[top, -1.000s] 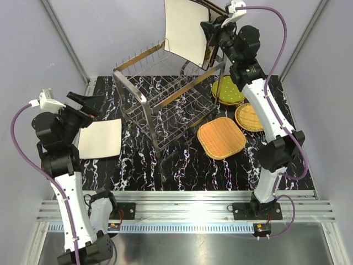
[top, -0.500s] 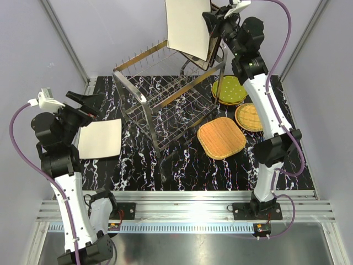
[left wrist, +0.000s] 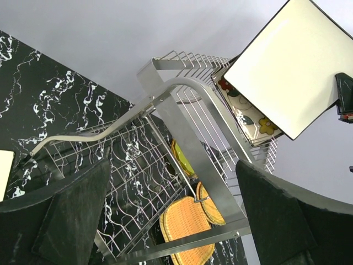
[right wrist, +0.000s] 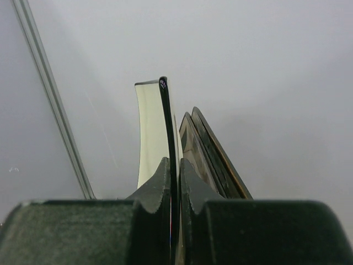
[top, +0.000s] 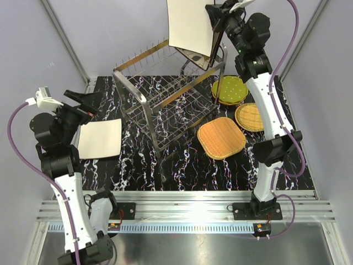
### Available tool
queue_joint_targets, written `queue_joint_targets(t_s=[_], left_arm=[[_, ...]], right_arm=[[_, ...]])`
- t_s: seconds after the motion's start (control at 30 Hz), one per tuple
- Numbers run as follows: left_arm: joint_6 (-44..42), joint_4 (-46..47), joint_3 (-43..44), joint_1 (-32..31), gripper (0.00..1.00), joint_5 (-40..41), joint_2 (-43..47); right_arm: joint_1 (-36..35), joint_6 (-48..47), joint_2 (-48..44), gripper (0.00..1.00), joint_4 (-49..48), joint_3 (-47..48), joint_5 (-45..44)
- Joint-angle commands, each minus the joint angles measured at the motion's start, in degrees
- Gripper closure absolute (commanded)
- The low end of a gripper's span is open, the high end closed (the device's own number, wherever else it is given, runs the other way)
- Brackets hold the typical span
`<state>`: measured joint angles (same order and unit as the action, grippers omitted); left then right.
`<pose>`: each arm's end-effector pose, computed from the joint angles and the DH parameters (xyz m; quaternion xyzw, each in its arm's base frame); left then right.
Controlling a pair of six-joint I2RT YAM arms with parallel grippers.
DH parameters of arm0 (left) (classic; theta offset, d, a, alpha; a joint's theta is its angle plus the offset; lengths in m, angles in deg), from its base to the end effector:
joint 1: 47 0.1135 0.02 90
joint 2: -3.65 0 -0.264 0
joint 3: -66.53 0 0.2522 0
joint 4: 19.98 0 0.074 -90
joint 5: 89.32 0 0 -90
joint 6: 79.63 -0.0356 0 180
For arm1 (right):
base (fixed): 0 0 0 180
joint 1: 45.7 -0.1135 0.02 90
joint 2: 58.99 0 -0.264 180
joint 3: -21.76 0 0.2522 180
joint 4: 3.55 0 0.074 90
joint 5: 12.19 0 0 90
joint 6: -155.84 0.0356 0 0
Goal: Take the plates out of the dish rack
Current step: Grab a plate with the right arm, then pass the plate from the right arm to the left
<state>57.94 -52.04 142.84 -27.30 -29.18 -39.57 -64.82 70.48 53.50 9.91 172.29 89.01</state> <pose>0.1413 0.0318 0.4339 -0.2220 0.6655 -0.3412 0.6256 0.3933 0.1437 0.5581 -0.1492 0.5232 0.2240 0.8086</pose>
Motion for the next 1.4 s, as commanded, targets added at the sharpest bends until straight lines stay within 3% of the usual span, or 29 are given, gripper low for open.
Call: queue_joint_targets(t_s=[0.0,0.3,0.6,0.97,1.37], left_arm=[[1.29,4.50,2.23,-0.19,0.01,-2.21,-0.19],[4.89,8.36,4.95,-0.19,0.01,-3.35,-1.60],[13.69,14.08,9.61,-2.38,0.01,-4.94,-7.48],[14.74,14.61,21.65,-20.75,0.01,6.74,-18.38],[21.24,16.46,22.45,-33.23,0.01,20.98,-23.39]], right_arm=[[0.22,4.40,-3.06,1.00,-13.33,7.11,-0.57],[0.22,9.15,-3.06,1.00,-12.28,9.83,-0.66],[0.22,16.18,-3.77,1.00,-11.22,9.92,-0.39],[0.22,26.46,-4.56,1.00,-11.13,8.52,-1.27],[0.31,39.99,-4.47,1.00,-10.60,7.28,-2.32]])
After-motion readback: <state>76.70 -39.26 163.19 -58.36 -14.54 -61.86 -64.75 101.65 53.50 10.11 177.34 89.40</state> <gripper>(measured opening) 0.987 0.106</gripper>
